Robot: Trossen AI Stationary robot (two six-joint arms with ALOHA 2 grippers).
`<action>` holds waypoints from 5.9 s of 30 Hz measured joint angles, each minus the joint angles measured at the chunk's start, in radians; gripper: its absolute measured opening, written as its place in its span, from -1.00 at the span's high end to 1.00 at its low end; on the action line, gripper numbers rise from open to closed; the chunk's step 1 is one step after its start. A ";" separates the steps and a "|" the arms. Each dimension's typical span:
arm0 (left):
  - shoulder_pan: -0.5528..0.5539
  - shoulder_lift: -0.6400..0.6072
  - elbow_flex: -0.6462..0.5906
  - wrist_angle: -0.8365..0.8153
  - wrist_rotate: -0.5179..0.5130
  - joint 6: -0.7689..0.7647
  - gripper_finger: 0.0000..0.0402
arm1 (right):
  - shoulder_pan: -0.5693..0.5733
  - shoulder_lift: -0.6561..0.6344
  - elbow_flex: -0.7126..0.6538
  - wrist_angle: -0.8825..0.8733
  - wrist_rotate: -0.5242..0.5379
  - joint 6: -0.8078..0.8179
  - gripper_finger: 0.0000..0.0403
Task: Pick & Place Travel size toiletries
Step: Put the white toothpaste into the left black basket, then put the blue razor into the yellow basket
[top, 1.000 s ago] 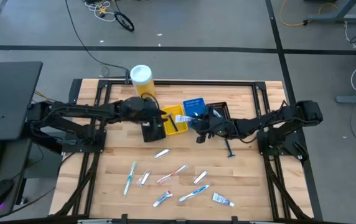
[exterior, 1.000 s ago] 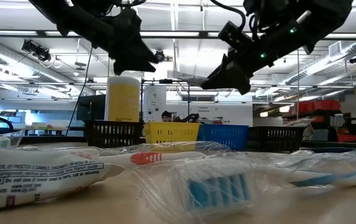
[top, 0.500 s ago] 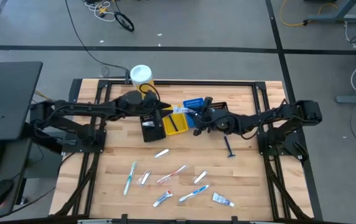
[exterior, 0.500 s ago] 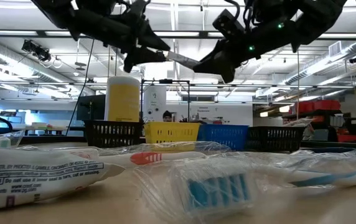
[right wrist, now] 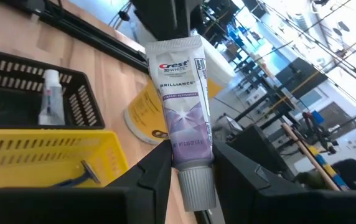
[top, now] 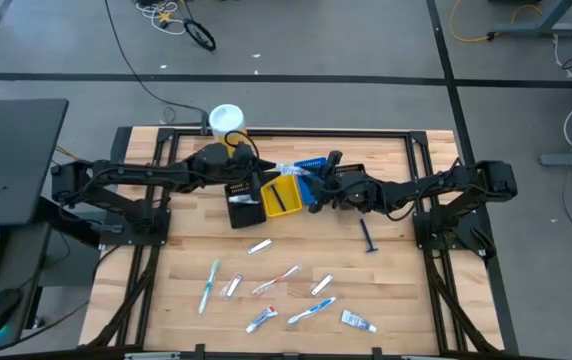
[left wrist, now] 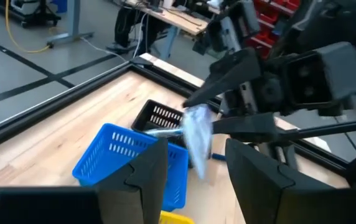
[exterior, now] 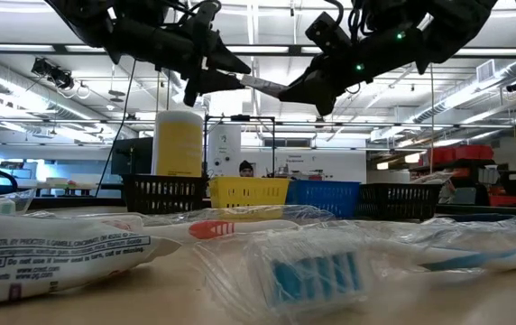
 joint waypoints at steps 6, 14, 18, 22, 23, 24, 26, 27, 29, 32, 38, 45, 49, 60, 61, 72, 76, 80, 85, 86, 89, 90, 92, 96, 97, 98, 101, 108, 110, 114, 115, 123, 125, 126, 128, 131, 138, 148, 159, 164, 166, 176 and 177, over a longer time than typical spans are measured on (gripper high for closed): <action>0.000 0.000 0.000 -0.003 0.002 -0.001 0.16 | -0.001 0.000 0.000 0.019 -0.008 -0.002 0.45; 0.002 0.000 0.000 0.005 0.024 -0.001 0.31 | -0.001 0.032 0.079 -0.032 -0.025 -0.004 0.45; 0.003 0.000 0.000 0.004 0.017 0.002 0.48 | -0.002 0.065 0.126 -0.086 0.023 -0.010 0.45; 0.004 0.000 0.000 -0.003 0.016 0.026 0.69 | -0.003 0.082 0.130 -0.094 0.033 -0.011 0.45; 0.004 0.000 0.000 -0.007 0.010 0.030 0.75 | -0.003 0.083 0.130 -0.094 0.033 -0.011 0.45; 0.004 0.000 0.000 -0.012 0.004 0.035 0.81 | -0.003 0.083 0.130 -0.095 0.033 -0.011 0.45; 0.004 0.000 0.000 -0.021 -0.007 0.041 0.92 | -0.003 0.083 0.130 -0.095 0.034 -0.011 0.45; 0.003 0.000 0.000 -0.028 -0.017 0.041 0.95 | -0.003 0.084 0.130 -0.095 0.033 -0.011 0.45; 0.003 0.000 0.000 -0.040 -0.036 0.044 0.96 | -0.003 0.084 0.130 -0.094 0.031 -0.011 0.45; 0.003 0.000 0.000 -0.057 -0.048 0.055 0.94 | -0.003 0.084 0.130 -0.102 0.025 0.004 0.44; 0.011 0.000 -0.001 -0.112 -0.048 0.108 0.97 | -0.013 0.083 0.130 -0.198 -0.111 0.157 0.32; 0.079 -0.029 -0.001 -0.284 -0.018 0.097 0.98 | -0.012 0.083 0.129 -0.396 -0.096 0.371 0.03; 0.129 -0.090 -0.001 -0.457 0.067 0.059 0.97 | -0.009 0.083 0.129 -0.493 -0.106 0.478 -0.02; 0.203 -0.275 -0.004 -0.995 0.279 0.096 0.94 | -0.008 0.083 0.129 -0.498 -0.106 0.486 -0.02; 0.195 -0.272 -0.013 -0.998 0.249 0.125 0.92 | -0.008 0.083 0.129 -0.494 -0.106 0.486 -0.02; 0.145 -0.087 -0.047 -0.909 0.262 0.173 0.85 | -0.008 0.083 0.129 -0.453 -0.152 0.486 -0.02; 0.145 -0.054 -0.046 -0.908 0.194 0.175 0.70 | -0.008 0.083 0.129 -0.453 -0.160 0.487 -0.02; 0.141 -0.048 -0.046 -0.907 0.155 0.213 0.50 | -0.008 0.083 0.129 -0.460 -0.212 0.511 -0.02; 0.138 -0.054 -0.006 -0.913 0.121 0.227 0.31 | -0.007 0.083 0.129 -0.461 -0.371 0.568 -0.02; 0.138 -0.056 0.009 -0.918 0.105 0.234 0.28 | -0.007 0.083 0.129 -0.461 -0.408 0.572 -0.02; 0.139 -0.057 0.068 -0.952 0.054 0.283 0.21 | -0.006 0.083 0.129 -0.464 -0.521 0.595 -0.02; 0.139 -0.058 0.091 -0.966 0.043 0.302 0.20 | -0.004 0.083 0.129 -0.472 -0.561 0.609 -0.02; 0.139 -0.058 0.133 -0.990 0.031 0.331 0.18 | 0.002 0.083 0.129 -0.497 -0.614 0.639 -0.02; 0.120 -0.058 0.189 -0.979 0.026 0.346 0.19 | 0.030 0.082 0.129 -0.592 -0.621 0.714 -0.02; 0.111 -0.058 0.198 -0.974 0.026 0.350 0.20 | 0.039 0.077 0.129 -0.646 -0.620 0.723 -0.02; 0.100 -0.058 0.205 -0.972 0.026 0.354 0.21 | 0.049 0.068 0.129 -0.706 -0.620 0.726 -0.02; 0.063 -0.058 0.210 -0.959 0.026 0.343 0.24 | 0.083 0.018 0.129 -0.869 -0.602 0.794 -0.02; -0.070 -0.058 0.210 -0.935 0.011 0.236 0.27 | 0.157 -0.063 0.129 -1.233 -0.588 1.257 -0.02; -0.116 -0.058 0.210 -0.937 -0.024 0.220 0.26 | 0.169 -0.064 0.129 -1.351 -0.601 1.369 -0.02; -0.198 -0.058 0.209 -0.936 -0.099 0.217 0.26 | 0.194 -0.062 0.113 -1.484 -0.472 1.569 -0.02; -0.216 -0.058 0.209 -0.936 -0.118 0.212 0.26 | 0.197 -0.062 0.101 -1.493 -0.448 1.618 -0.02; -0.344 -0.058 0.209 -0.936 -0.260 0.163 0.27 | 0.199 -0.061 -0.012 -1.382 -0.441 1.781 -0.02; -0.367 -0.058 0.209 -0.936 -0.278 0.146 0.27 | 0.204 -0.061 -0.045 -1.350 -0.433 1.780 0.01; -0.377 -0.058 0.209 -0.936 -0.286 0.133 0.27 | 0.206 -0.061 -0.059 -1.337 -0.430 1.780 0.04; -0.397 -0.058 0.209 -0.936 -0.296 0.112 0.27 | 0.213 -0.063 -0.081 -1.306 -0.418 1.786 0.11; -0.420 -0.058 0.209 -0.935 -0.296 0.104 0.27 | 0.221 -0.065 -0.098 -1.291 -0.391 1.788 0.26; -0.435 -0.058 0.208 -0.914 -0.338 0.116 0.28 | 0.227 -0.063 -0.099 -1.277 -0.361 1.778 0.62; -0.435 -0.058 0.208 -0.913 -0.375 0.139 0.29 | 0.293 -0.059 -0.024 -1.135 -0.365 1.599 0.77; -0.435 -0.058 0.208 -0.813 -0.374 0.247 0.28 | 0.254 -0.061 0.046 -0.470 -0.142 1.019 0.78; -0.435 -0.058 0.208 -0.744 -0.419 0.350 0.29 | 0.155 -0.060 0.046 -0.312 -0.123 0.810 0.78; -0.434 -0.058 0.208 -0.731 -0.476 0.378 0.29 | 0.101 -0.039 0.046 -0.247 -0.122 0.830 0.78; -0.418 -0.058 0.208 -0.705 -0.763 0.427 0.29 | -0.053 0.167 0.045 -0.026 -0.383 0.957 0.78; -0.413 -0.058 0.208 -0.704 -0.758 0.434 0.29 | -0.054 0.189 0.046 0.002 -0.385 0.957 0.78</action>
